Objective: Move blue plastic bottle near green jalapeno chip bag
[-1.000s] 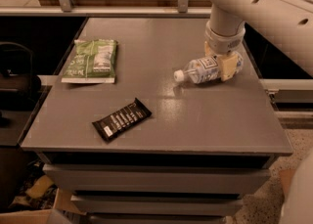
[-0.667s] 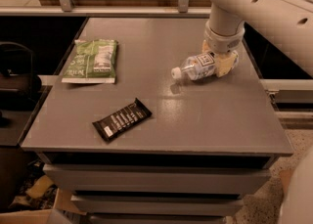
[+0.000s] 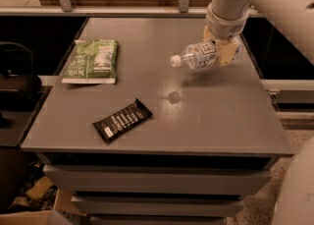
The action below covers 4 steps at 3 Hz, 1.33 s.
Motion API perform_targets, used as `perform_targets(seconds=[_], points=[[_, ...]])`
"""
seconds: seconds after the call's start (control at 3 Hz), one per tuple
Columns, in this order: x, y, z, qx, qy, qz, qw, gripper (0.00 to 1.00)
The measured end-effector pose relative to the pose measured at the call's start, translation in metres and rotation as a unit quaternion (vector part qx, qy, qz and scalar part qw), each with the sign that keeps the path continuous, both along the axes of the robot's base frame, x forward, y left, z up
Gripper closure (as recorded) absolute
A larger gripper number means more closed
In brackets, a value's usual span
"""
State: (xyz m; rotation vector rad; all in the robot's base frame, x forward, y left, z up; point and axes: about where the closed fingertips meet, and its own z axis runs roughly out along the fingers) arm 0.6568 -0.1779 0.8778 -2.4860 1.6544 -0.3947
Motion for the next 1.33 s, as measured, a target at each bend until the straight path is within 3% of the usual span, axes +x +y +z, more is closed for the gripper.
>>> perform_targets(seconds=[0.33,0.67,1.0,1.33], points=[[-0.001,0.006,0.02,0.021,-0.016,-0.001,0.9996,1.0],[-0.001,0.006,0.02,0.021,-0.016,-0.001,0.9996,1.0],[0.003,0.014,0.018,0.02,-0.016,0.01,0.9996,1.0],[0.01,0.037,0.023,0.018,-0.019,0.044,0.9987,1.0]])
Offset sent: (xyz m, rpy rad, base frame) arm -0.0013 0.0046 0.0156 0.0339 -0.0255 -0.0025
